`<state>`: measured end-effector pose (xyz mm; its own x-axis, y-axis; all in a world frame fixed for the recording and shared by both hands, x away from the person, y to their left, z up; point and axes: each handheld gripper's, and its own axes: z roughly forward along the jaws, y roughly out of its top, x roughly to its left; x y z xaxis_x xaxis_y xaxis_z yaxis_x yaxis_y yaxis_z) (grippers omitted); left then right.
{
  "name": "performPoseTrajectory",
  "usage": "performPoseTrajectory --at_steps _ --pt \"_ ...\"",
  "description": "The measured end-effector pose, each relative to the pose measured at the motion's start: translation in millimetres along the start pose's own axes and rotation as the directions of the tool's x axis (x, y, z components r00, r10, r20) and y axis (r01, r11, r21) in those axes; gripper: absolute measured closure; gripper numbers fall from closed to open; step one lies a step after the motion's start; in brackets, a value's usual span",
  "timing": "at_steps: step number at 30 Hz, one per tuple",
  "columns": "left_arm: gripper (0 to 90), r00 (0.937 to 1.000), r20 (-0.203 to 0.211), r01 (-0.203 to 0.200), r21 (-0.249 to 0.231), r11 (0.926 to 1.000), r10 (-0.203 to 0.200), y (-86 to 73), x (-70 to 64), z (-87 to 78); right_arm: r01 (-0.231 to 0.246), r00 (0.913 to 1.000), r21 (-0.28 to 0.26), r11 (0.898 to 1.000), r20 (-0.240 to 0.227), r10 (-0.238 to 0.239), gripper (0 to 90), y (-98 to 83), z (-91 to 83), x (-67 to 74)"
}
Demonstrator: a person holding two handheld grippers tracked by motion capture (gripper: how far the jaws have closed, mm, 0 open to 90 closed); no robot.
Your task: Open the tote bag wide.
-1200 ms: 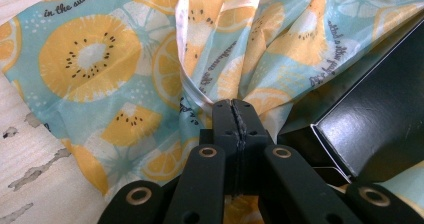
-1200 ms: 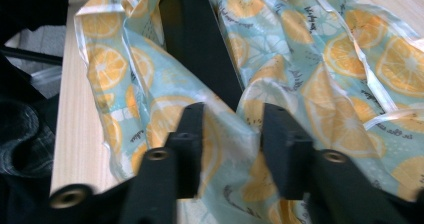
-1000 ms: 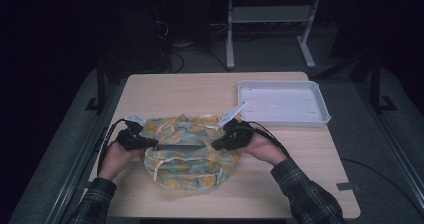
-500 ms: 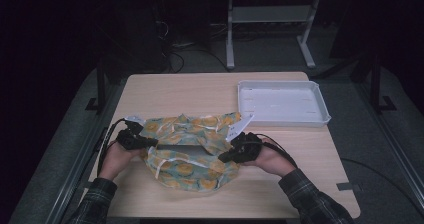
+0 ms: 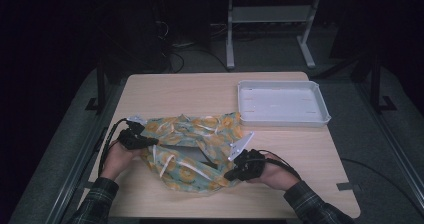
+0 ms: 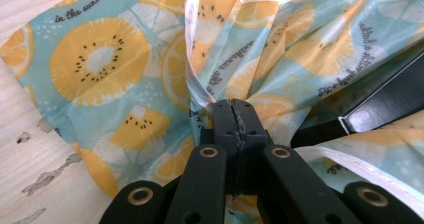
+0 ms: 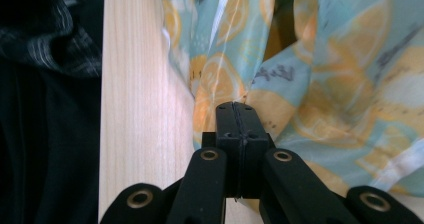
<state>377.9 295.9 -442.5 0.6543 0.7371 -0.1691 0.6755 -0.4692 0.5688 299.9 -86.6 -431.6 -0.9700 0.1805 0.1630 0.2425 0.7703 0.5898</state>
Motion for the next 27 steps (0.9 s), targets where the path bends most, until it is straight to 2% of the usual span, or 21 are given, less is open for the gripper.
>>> performPoseTrajectory --at_steps 1,7,10,16,19,22,24,25,26,27 --pt "89.9 1.0 0.002 0.004 -0.003 1.0 -0.004 0.1 -1.0 1.2 -0.001 1.0 0.024 1.0 -0.002 0.001 89.7 -1.9 7.3 0.8" --pt "89.8 0.9999 0.013 -0.002 0.01 0.9999 0.002 0.2 -3.6 5.6 0.019 0.9998 0.067 0.998 0.005 -0.019 89.7 -2.1 23.0 2.7" --pt "89.8 0.9998 0.016 -0.011 0.012 0.9999 0.011 0.3 -4.0 6.6 0.023 0.9995 0.082 0.996 0.019 -0.025 89.6 -2.3 27.4 4.1" --pt "89.7 0.9997 0.02 -0.017 0.009 0.9998 0.016 0.4 -6.3 6.8 0.024 0.9993 0.078 0.997 0.027 -0.027 87.5 -2.3 27.5 5.7" --pt "89.6 0.9994 0.025 -0.023 0.009 0.9997 0.023 0.5 -6.5 6.1 0.025 0.9994 0.058 0.998 0.023 -0.027 78.8 -0.3 21.4 6.5" --pt "89.6 0.9993 0.027 -0.028 0.003 0.9996 0.028 0.6 -6.6 6.0 0.011 0.9991 0.027 1.0 0.04 -0.012 70.5 3.5 9.6 7.2" --pt "89.6 0.9992 0.028 -0.029 0.002 0.9996 0.029 0.8 -6.7 5.6 -0.005 0.9987 -0.016 1.0 0.051 0.006 63.9 8.3 -3.9 9.3" --pt "89.6 0.9994 0.031 -0.016 -0.009 0.9998 0.017 0.7 -7.8 5.7 0.001 0.998 -0.032 0.999 0.063 0.001 62.4 10.8 -9.9 10.1" --pt "89.6 0.9994 0.031 -0.016 -0.009 0.9998 0.017 0.7 -7.8 5.7 0.001 0.998 -0.032 0.999 0.063 0.001 62.4 10.8 -9.9 10.1" --pt "89.6 0.9992 0.031 -0.024 -0.006 0.9997 0.025 0.8 -7.5 5.1 0.005 0.9973 -0.057 0.998 0.073 -0.001 61.5 13.2 -16.0 10.7"
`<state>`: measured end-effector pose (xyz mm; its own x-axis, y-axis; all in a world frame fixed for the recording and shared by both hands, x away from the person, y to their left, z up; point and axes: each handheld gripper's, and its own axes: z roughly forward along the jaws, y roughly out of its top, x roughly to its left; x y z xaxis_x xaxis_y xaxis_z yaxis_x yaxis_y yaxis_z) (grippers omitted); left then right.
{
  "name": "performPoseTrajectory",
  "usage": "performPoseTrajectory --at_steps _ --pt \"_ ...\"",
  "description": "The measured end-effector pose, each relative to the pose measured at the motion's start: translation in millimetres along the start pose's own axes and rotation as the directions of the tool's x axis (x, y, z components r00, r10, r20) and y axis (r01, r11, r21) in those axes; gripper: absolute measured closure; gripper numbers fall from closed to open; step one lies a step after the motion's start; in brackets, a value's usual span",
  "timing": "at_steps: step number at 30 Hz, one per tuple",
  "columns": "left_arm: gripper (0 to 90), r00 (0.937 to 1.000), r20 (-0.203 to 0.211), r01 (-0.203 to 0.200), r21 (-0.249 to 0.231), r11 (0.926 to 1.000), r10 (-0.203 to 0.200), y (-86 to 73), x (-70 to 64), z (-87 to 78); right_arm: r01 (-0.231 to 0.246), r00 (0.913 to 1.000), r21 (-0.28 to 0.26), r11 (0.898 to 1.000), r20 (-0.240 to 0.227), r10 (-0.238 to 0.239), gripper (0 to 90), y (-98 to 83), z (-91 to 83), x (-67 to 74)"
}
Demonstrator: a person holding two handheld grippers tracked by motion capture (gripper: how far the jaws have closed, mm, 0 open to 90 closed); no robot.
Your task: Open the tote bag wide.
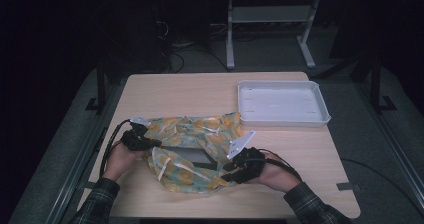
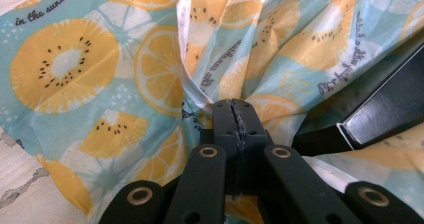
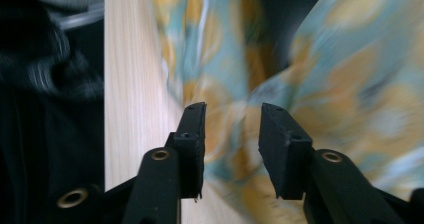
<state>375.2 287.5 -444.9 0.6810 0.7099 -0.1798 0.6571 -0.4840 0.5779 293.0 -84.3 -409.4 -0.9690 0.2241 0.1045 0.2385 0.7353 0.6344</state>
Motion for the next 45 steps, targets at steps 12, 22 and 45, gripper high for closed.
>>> performPoseTrajectory --at_steps 12,22,45 --pt "89.2 1.0 0.009 -0.002 -0.005 1.0 0.002 0.8 -1.2 -2.4 -0.088 0.9863 -0.083 0.993 0.132 0.098 66.0 33.6 5.7 -30.7" --pt "89.3 0.9998 0.007 -0.018 0.003 0.9998 0.018 1.3 -2.3 -1.7 -0.162 0.9577 -0.052 0.985 0.232 0.17 87.8 18.6 12.2 -51.3" --pt "69.7 0.9989 0.037 0.033 -0.172 0.9846 -0.027 14.8 -6.0 -43.0 -0.157 0.9678 0.117 0.981 0.216 0.129 88.4 -3.1 45.4 -55.4"
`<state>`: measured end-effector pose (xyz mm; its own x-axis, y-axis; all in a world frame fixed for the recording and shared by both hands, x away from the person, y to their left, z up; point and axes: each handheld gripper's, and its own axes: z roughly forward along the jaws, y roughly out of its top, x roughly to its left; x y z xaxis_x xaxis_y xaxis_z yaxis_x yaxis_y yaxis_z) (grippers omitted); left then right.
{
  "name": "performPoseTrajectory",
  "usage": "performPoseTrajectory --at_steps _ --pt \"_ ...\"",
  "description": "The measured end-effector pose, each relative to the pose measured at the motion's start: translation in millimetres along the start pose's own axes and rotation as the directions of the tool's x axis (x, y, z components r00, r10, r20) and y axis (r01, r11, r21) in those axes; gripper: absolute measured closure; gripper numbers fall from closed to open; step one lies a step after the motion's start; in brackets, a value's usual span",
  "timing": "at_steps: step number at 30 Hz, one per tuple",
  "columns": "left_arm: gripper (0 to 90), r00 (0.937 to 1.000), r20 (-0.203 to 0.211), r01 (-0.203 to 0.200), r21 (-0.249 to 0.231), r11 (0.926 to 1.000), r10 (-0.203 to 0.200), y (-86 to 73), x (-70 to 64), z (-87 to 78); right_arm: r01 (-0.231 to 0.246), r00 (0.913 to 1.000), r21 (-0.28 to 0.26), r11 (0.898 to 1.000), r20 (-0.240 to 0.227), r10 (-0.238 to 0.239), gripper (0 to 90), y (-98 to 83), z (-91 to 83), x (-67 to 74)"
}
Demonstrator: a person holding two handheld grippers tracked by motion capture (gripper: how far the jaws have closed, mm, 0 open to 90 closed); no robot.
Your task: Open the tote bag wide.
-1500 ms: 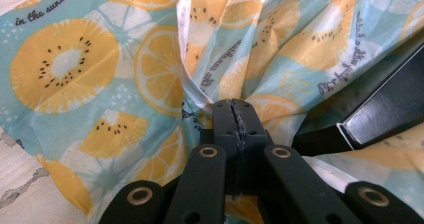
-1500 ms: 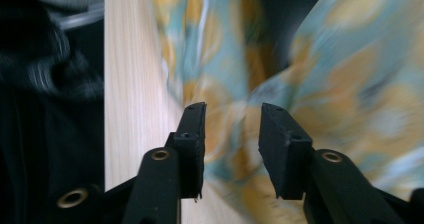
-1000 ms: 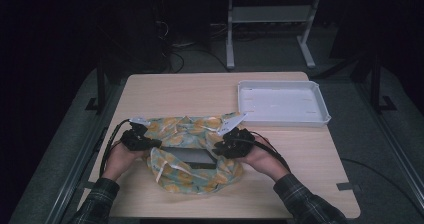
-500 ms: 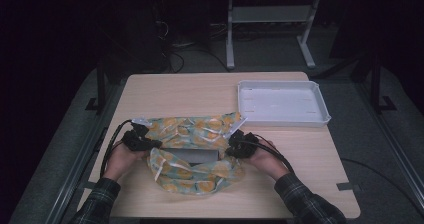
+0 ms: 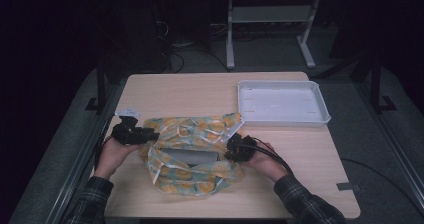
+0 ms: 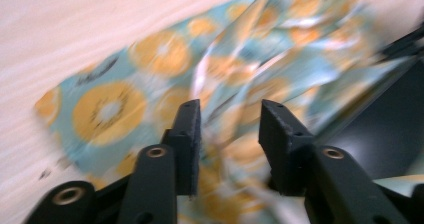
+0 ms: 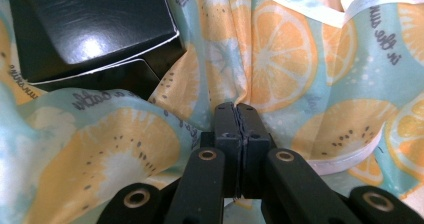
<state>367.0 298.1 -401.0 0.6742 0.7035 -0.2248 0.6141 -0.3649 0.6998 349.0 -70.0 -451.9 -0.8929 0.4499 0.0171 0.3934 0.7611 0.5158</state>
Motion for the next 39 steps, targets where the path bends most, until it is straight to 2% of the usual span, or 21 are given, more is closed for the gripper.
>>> performPoseTrajectory --at_steps 1,2,3,4,5,6,7,8,11,13,16,17,22,24,26,28,29,32,33,36,39 --pt "75.8 0.9997 0.019 -0.017 -0.006 0.9998 0.017 2.4 -5.1 -1.9 0.0 1.0 0.0 1.0 0.0 0.0 88.5 0.1 0.1 0.0" --pt "75.8 0.9988 0.039 -0.028 -0.006 0.9996 0.028 4.4 -11.2 -2.2 0.0 1.0 0.0 1.0 0.0 0.0 88.5 0.1 0.1 0.0" --pt "83.7 0.9953 0.075 -0.062 0.012 0.998 0.061 6.9 -24.6 1.5 -0.001 1.0 0.0 1.0 -0.001 0.001 88.5 0.2 0.1 0.0" --pt "85.8 0.9953 0.075 -0.062 0.012 0.998 0.061 6.9 -24.6 1.5 -0.001 1.0 0.0 1.0 -0.001 0.001 88.5 0.2 0.1 0.0" --pt "87.0 0.9915 0.097 -0.092 0.047 0.9947 0.087 6.9 -37.1 8.0 -0.003 1.0 -0.001 1.0 0.0 0.003 88.4 0.2 0.2 0.3" --pt "88.0 0.9915 0.097 -0.092 0.047 0.9947 0.087 6.9 -37.1 8.0 -0.002 1.0 0.0 1.0 -0.001 0.002 88.4 0.2 0.1 0.4" --pt "88.7 0.9882 0.106 -0.119 0.077 0.99 0.11 4.8 -47.3 13.9 -0.002 1.0 0.0 1.0 0.0 0.002 88.4 0.2 0.1 0.3" --pt "89.3 0.9882 0.106 -0.119 0.077 0.99 0.11 4.8 -47.3 13.9 -0.002 1.0 0.0 1.0 0.0 0.002 88.4 0.2 0.1 0.3" --pt "89.5 0.9863 0.103 -0.14 0.109 0.9842 0.128 -1.2 -58.0 16.5 -0.004 1.0 -0.001 1.0 0.001 0.004 88.4 0.0 0.1 0.2" --pt "89.6 0.9852 0.096 -0.153 0.109 0.9822 0.143 -5.7 -62.6 11.6 -0.004 1.0 -0.001 1.0 0.003 0.004 88.3 0.0 0.1 0.7" --pt "89.6 0.9868 0.093 -0.142 0.097 0.985 0.133 -14.3 -68.6 1.6 -0.005 1.0 -0.001 1.0 0.005 0.005 88.3 -0.1 0.1 1.0" --pt "89.6 0.9856 0.089 -0.153 0.104 0.9828 0.144 -21.2 -71.6 -3.6 -0.007 1.0 -0.001 1.0 0.005 0.007 88.4 -0.1 0.1 1.2" --pt "89.6 0.985 0.078 -0.164 0.137 0.9769 0.154 -36.3 -77.1 -9.1 -0.01 0.9999 0.0 1.0 0.005 0.01 88.4 -0.5 -0.4 2.8" --pt "89.6 0.9856 0.071 -0.164 0.185 0.9689 0.154 -49.1 -78.1 -8.3 -0.003 1.0 0.0 1.0 0.009 0.003 88.3 -1.3 -0.6 3.5" --pt "89.6 0.9863 0.069 -0.16 0.19 0.9686 0.149 -52.0 -78.2 -7.0 -0.007 1.0 0.0 1.0 0.004 0.007 88.3 -1.5 -0.9 4.3" --pt "89.6 0.9861 0.069 -0.163 0.222 0.9613 0.151 -57.9 -76.3 -3.6 -0.004 1.0 -0.002 1.0 0.006 0.004 88.2 -2.6 -1.4 5.5" --pt "89.6 0.9862 0.055 -0.165 0.255 0.9527 0.156 -61.6 -73.7 1.8 0.0 1.0 -0.004 1.0 0.002 0.0 88.1 -4.2 -2.2 7.1" --pt "89.6 0.9881 0.045 -0.154 0.271 0.9502 0.147 -65.0 -70.3 7.3 0.002 1.0 -0.005 1.0 -0.001 -0.002 88.0 -6.0 -3.0 8.4" --pt "89.6 0.988 0.039 -0.154 0.287 0.9455 0.149 -66.9 -67.4 10.4 -0.002 1.0 -0.005 1.0 -0.006 0.002 87.4 -6.7 -3.7 9.7" --pt "89.6 0.987 0.041 -0.161 0.291 0.9431 0.155 -67.1 -65.6 11.2 0.006 1.0 -0.005 1.0 -0.005 -0.006 84.4 -7.4 -4.2 9.6" --pt "89.5 0.9866 0.039 -0.163 0.277 0.947 0.158 -65.5 -66.5 9.3 0.002 0.9997 -0.027 1.0 -0.025 -0.002 76.7 -7.9 -10.0 7.1"
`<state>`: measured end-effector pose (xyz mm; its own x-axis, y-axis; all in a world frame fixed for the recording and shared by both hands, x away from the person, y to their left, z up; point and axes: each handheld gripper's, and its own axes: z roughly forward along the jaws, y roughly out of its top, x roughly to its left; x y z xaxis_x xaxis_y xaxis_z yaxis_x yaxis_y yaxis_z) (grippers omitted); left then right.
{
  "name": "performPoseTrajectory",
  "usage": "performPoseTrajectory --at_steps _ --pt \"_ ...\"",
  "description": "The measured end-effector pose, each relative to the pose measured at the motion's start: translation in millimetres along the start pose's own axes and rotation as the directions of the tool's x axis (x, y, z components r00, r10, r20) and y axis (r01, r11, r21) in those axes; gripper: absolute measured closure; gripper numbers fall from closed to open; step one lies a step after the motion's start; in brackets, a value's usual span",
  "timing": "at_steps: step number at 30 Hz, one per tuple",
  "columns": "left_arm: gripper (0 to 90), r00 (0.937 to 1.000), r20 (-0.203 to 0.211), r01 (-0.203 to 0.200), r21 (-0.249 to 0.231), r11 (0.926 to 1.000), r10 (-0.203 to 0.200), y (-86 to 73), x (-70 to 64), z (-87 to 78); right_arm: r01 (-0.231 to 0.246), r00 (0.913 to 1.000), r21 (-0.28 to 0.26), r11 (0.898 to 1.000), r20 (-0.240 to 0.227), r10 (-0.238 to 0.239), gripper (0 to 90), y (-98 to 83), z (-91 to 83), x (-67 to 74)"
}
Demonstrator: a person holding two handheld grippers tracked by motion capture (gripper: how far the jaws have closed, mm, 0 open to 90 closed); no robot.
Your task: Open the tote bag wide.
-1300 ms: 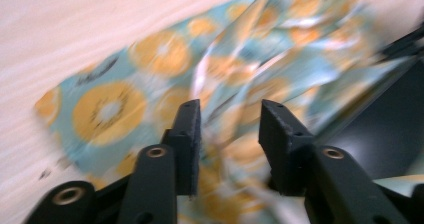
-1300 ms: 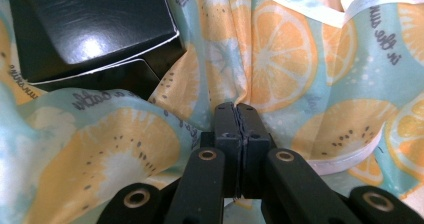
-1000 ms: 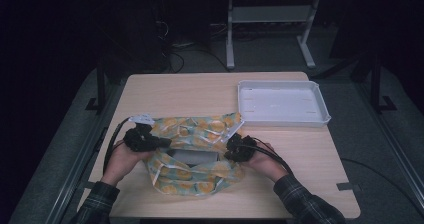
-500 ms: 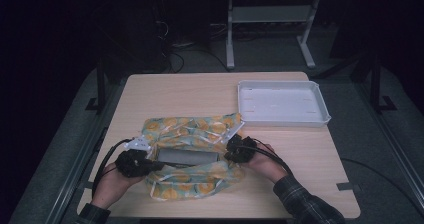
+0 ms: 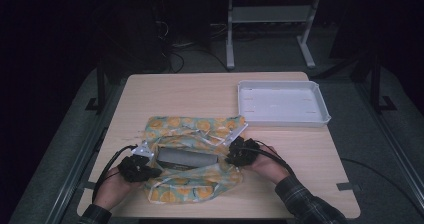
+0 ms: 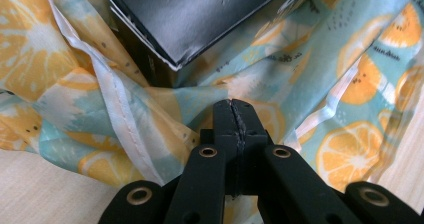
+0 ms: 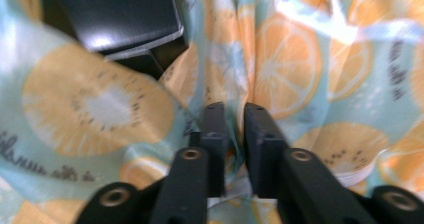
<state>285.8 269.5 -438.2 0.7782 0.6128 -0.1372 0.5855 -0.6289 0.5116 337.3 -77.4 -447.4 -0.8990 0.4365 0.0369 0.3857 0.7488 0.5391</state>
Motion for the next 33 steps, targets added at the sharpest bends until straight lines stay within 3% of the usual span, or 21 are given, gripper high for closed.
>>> performPoseTrajectory --at_steps 3,6,8,10,12,20,25,33 --pt "89.6 1.0 0.003 0.001 -0.005 1.0 -0.001 -0.4 -0.2 -0.8 -0.044 0.9986 -0.078 0.996 -0.034 0.041 66.8 1.9 -18.3 -3.3" --pt "89.6 1.0 0.001 -0.005 -0.009 1.0 0.005 0.0 0.1 -1.3 -0.058 0.9978 -0.103 0.993 -0.038 0.054 63.2 4.0 -26.5 -3.1" --pt "89.6 1.0 0.005 -0.003 -0.019 0.9998 0.003 1.1 -1.0 -2.4 -0.071 0.9965 -0.167 0.983 -0.057 0.062 57.2 9.1 -38.8 -1.4" --pt "89.6 1.0 0.006 -0.006 -0.019 0.9998 0.006 1.4 -1.2 -3.0 -0.059 0.9972 -0.182 0.982 -0.056 0.05 55.9 11.2 -41.6 -0.3" --pt "89.6 1.0 0.006 -0.006 -0.025 0.9997 0.006 1.8 -2.0 -3.3 -0.029 0.9969 -0.228 0.973 -0.077 0.011 51.5 17.4 -47.1 4.5" --pt "89.6 0.9999 0.011 -0.002 -0.036 0.9993 0.002 2.2 -2.6 -4.1 0.049 0.9938 -0.227 0.973 -0.087 -0.07 50.6 32.7 -42.6 17.7" --pt "89.6 0.9999 0.017 0.0 -0.032 0.9995 0.0 2.3 -2.6 -4.0 0.111 0.9864 -0.221 0.969 -0.094 -0.135 49.4 43.0 -33.0 26.2" --pt "89.6 0.9998 0.019 -0.007 -0.025 0.9997 0.008 2.4 -2.8 -4.0 0.157 0.9811 -0.205 0.966 -0.08 -0.177 44.4 52.4 -16.3 35.4"
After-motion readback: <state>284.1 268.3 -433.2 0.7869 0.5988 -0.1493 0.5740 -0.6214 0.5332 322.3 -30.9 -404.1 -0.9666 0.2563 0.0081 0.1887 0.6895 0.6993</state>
